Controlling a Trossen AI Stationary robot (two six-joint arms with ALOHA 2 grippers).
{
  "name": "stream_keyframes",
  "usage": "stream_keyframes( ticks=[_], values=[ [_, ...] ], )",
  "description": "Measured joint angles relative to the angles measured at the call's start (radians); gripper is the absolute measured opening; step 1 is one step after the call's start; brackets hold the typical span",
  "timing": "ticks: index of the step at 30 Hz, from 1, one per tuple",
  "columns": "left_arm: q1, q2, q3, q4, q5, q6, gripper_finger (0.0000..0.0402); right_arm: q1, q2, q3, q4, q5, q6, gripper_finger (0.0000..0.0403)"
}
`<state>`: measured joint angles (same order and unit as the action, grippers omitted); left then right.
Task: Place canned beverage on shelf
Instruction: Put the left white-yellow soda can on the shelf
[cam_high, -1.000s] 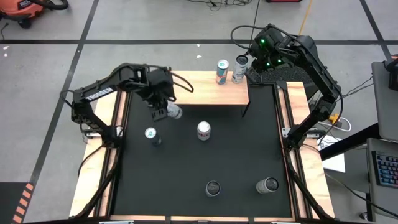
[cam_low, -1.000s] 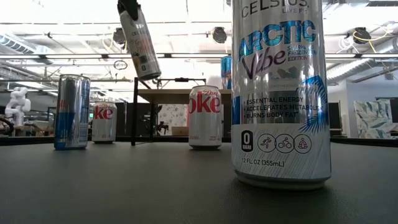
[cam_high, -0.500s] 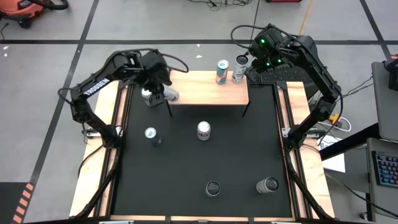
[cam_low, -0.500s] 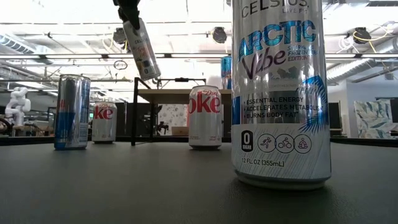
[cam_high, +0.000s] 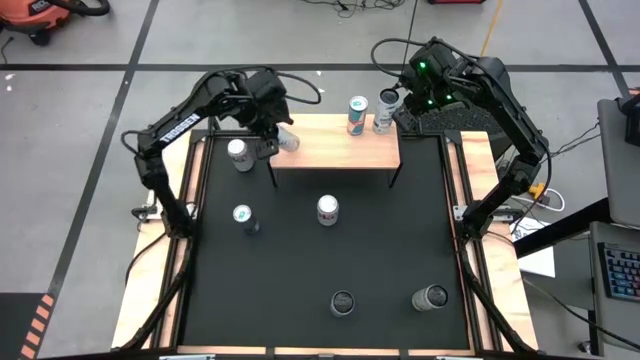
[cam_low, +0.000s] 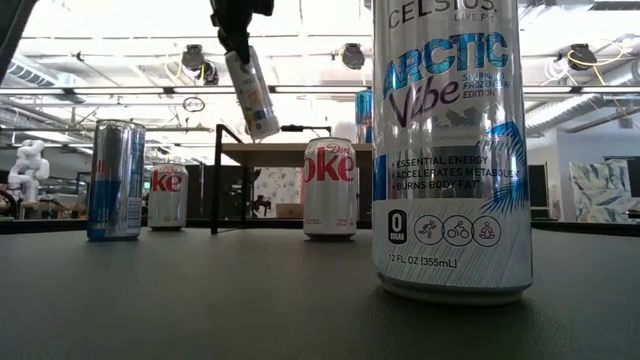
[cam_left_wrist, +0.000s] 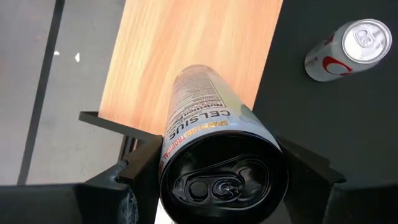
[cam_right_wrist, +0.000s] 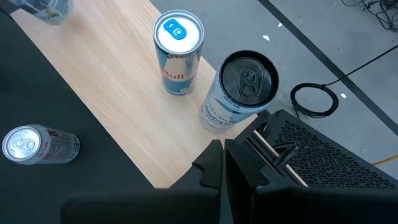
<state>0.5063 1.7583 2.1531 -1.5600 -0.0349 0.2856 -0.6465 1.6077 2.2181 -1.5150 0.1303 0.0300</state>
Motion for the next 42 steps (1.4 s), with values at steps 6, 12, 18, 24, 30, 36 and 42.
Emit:
stream_keyframes(
  ticks=[6,12,18,24,30,36,42],
  values=[
    [0.014,0.055,0.072,-0.010,0.000,0.018,0.0247,0.000,0.000,0.000,0.000,0.000,-0.005,0.0000],
    [0.045,0.102,0.099,-0.010,0.004,0.040,0.0247,0.000,0.000,0.000,0.000,0.000,0.004,0.0000],
    [0.064,0.124,0.100,-0.009,0.004,0.045,0.0247,0.000,0.000,0.000,0.000,0.000,0.004,0.0000],
    [0.066,0.124,0.100,-0.009,0.054,0.038,0.0247,0.000,0.000,0.000,0.000,0.000,0.003,0.0000],
    [0.066,0.124,0.100,-0.009,0.057,0.037,0.0247,0.000,0.000,0.000,0.032,-0.017,0.003,0.0000],
    [0.063,0.123,0.100,-0.010,0.058,0.037,0.0247,0.003,0.000,0.000,0.085,-0.195,-0.025,0.0000],
    [0.063,0.118,0.099,-0.013,0.060,0.036,0.0247,0.003,0.000,0.000,0.113,-0.305,-0.020,0.0000]
  ],
)
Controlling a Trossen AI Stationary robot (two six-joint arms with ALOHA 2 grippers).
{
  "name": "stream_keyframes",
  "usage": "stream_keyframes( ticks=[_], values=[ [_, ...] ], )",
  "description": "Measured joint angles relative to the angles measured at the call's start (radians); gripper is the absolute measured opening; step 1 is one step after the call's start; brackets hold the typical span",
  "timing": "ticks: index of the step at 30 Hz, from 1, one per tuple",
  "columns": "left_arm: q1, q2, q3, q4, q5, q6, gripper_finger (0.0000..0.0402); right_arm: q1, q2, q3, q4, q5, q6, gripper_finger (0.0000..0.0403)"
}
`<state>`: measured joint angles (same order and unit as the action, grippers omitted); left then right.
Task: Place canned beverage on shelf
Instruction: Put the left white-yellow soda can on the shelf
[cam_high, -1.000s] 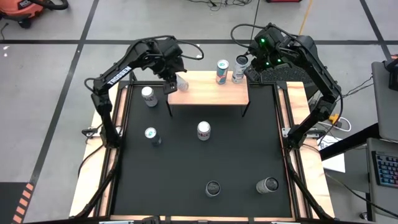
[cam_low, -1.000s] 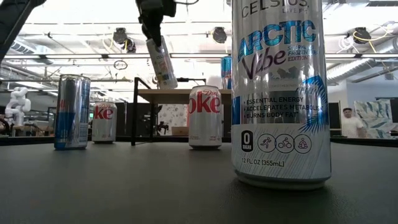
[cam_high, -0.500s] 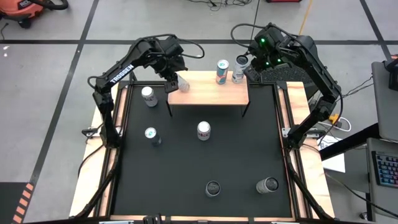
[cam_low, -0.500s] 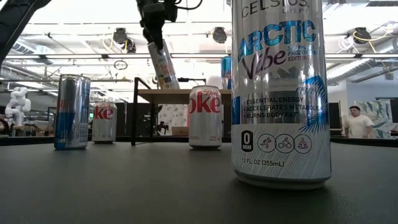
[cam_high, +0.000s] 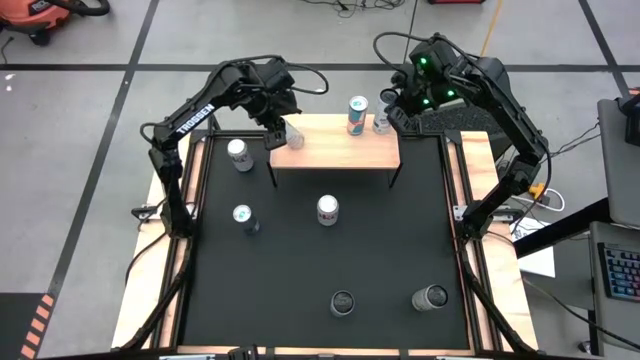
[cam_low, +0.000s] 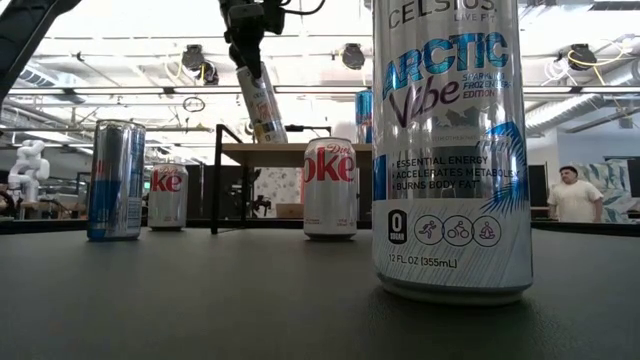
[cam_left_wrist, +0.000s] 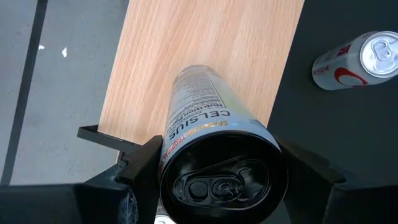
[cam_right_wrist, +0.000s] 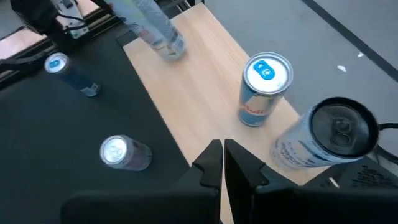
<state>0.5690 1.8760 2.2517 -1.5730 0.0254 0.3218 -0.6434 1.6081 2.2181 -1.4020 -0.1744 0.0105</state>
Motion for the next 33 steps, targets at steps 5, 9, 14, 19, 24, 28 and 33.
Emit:
stream_keyframes(
  ticks=[5,9,14,19,24,28,33],
  values=[
    [0.000,-0.005,0.000,-0.001,0.000,0.000,0.0247,0.004,0.000,0.000,0.001,-0.008,0.000,0.0000],
    [0.000,-0.005,0.000,0.000,0.000,0.000,0.0247,0.004,0.000,0.000,0.015,0.065,0.067,0.0004],
    [0.000,-0.005,0.000,0.000,0.000,0.000,0.0247,0.003,0.000,0.000,0.010,0.122,0.101,0.0011],
    [0.000,-0.005,0.000,0.000,0.000,0.000,0.0247,0.004,-0.002,0.000,-0.002,0.122,0.101,0.0011],
    [0.000,-0.005,0.000,0.001,0.000,0.000,0.0247,0.004,-0.003,0.000,-0.001,0.122,0.101,0.0011],
    [0.000,-0.005,0.000,0.001,0.000,0.000,0.0247,0.004,-0.003,0.000,-0.001,0.122,0.101,0.0012],
    [0.000,-0.005,0.000,0.002,-0.001,0.000,0.0247,0.004,-0.003,0.000,0.000,0.123,0.082,0.0011]
  ],
)
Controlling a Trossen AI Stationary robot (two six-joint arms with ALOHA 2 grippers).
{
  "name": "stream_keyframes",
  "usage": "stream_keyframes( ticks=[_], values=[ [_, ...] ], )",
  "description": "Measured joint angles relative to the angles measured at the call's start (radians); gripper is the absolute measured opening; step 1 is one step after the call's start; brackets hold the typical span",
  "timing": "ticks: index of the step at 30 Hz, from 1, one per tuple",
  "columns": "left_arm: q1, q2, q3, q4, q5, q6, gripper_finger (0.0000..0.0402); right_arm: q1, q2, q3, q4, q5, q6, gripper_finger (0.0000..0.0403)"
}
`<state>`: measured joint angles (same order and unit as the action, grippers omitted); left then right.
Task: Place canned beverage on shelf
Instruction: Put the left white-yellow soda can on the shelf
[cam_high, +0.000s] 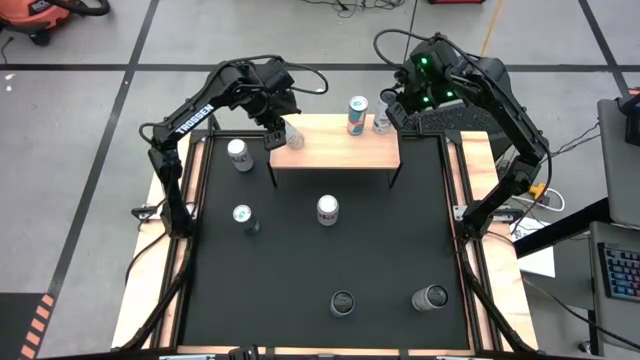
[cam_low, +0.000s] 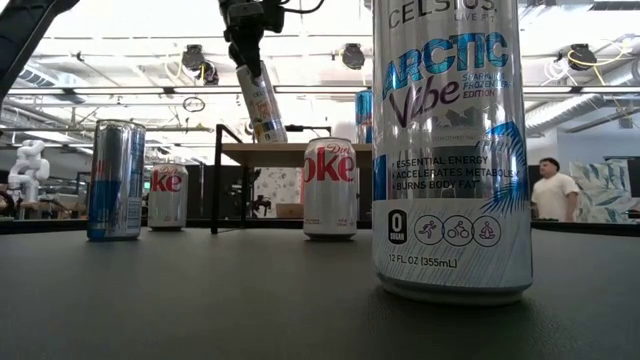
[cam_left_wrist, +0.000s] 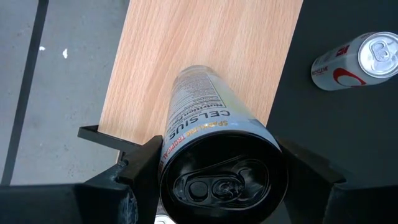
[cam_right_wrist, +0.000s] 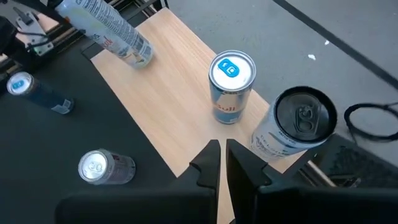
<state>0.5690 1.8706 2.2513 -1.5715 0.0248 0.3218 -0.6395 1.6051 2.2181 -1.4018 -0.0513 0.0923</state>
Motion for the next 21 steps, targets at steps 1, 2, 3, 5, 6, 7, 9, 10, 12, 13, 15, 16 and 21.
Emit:
stream_keyframes(
  ticks=[1,2,3,5,6,7,9,10,12,13,15,16,21],
  values=[
    [0.000,0.000,0.000,0.000,0.000,0.000,0.0247,0.000,0.000,0.000,0.004,0.000,-0.013,0.0011],
    [0.000,0.000,0.000,0.000,0.000,0.000,0.0247,-0.001,0.000,0.000,0.015,0.000,-0.024,0.0011],
    [0.000,0.000,0.000,0.000,0.000,0.002,0.0247,-0.001,0.000,0.000,0.029,0.000,-0.029,0.0011],
    [0.000,0.000,0.000,0.000,0.000,0.003,0.0247,-0.001,0.000,0.000,0.057,0.002,-0.031,0.0011],
    [0.000,0.000,0.000,0.000,0.000,0.003,0.0247,-0.001,0.000,0.000,0.066,0.002,-0.032,0.0011],
    [0.000,0.000,0.000,0.000,0.000,0.003,0.0247,-0.001,0.000,0.000,0.070,0.001,-0.032,0.0011],
    [0.000,0.000,0.000,0.000,0.000,0.004,0.0247,-0.001,0.000,0.000,0.075,0.001,-0.032,0.0011],
    [0.000,0.000,0.000,0.000,0.000,0.005,0.0247,-0.001,0.000,0.000,0.075,0.001,-0.033,0.0011],
    [0.000,0.000,0.000,0.000,0.000,0.006,0.0247,-0.001,0.000,0.000,0.075,0.002,-0.033,0.0011],
    [0.000,-0.001,0.000,0.000,0.000,0.006,0.0247,-0.001,0.000,0.000,0.076,0.002,-0.033,0.0011],
    [0.000,-0.001,0.000,0.000,-0.001,0.006,0.0247,-0.003,0.000,0.000,0.086,0.002,-0.033,0.0011],
    [0.000,-0.001,0.000,0.000,-0.001,0.006,0.0247,-0.003,0.000,0.000,0.093,0.001,-0.033,0.0011],
    [0.000,-0.001,0.000,0.000,-0.001,0.006,0.0247,-0.003,0.000,0.000,0.070,-0.003,0.008,0.0012]
  ],
)
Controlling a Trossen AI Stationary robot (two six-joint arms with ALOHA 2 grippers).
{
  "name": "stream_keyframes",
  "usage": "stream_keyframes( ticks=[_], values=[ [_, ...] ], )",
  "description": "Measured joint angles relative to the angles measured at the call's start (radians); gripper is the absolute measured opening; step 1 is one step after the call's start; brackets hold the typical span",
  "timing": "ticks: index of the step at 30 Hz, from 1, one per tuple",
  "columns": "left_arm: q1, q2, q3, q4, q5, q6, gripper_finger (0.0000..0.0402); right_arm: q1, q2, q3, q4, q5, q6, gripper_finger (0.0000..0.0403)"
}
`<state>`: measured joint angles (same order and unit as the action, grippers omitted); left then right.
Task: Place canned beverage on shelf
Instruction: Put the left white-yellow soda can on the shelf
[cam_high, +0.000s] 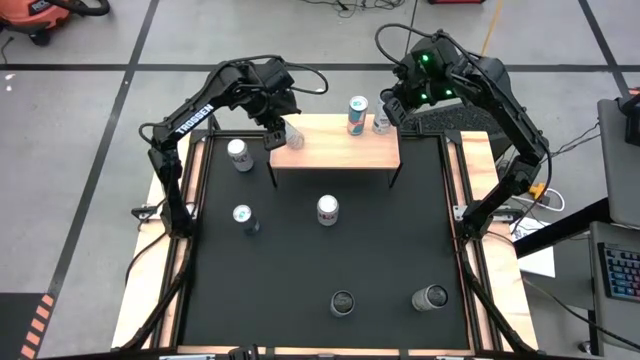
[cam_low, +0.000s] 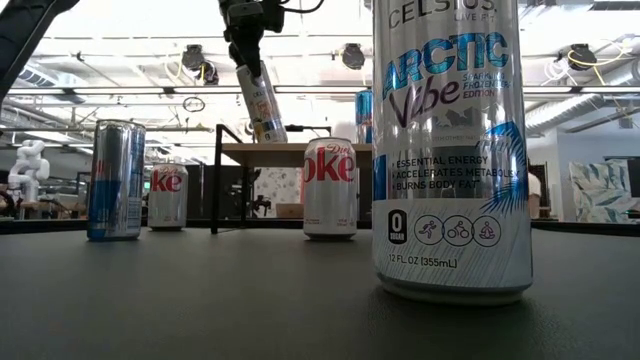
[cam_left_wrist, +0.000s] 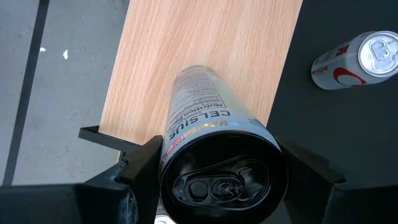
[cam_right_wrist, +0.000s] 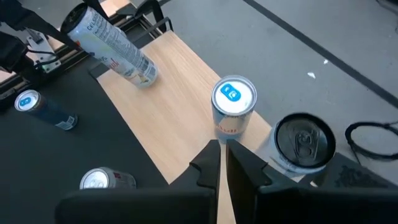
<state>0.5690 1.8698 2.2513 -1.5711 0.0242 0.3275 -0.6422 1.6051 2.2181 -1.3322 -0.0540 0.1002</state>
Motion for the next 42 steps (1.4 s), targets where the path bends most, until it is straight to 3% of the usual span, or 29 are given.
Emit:
stream_keyframes(
  ticks=[4,8,20,24,29,42],
  values=[
    [0.000,0.000,0.000,0.000,0.000,0.000,0.0247,0.000,0.000,0.000,-0.004,-0.001,-0.012,0.0031],
    [0.000,0.000,0.000,0.000,0.000,0.000,0.0247,0.000,0.000,0.000,-0.004,-0.002,-0.009,0.0075],
    [0.000,0.000,0.000,0.000,-0.001,0.000,0.0247,0.000,0.000,0.000,-0.005,-0.003,-0.013,0.0277],
    [0.000,0.000,0.000,0.000,-0.001,0.003,0.0247,0.000,0.000,0.000,-0.004,-0.002,-0.014,0.0320],
    [0.000,0.000,0.000,0.000,-0.002,0.020,0.0247,0.000,0.000,0.000,-0.004,-0.002,-0.015,0.0337],
    [0.000,0.000,0.000,0.000,-0.005,0.027,0.0247,0.000,0.000,0.000,0.026,0.000,-0.015,0.0338]
  ],
)
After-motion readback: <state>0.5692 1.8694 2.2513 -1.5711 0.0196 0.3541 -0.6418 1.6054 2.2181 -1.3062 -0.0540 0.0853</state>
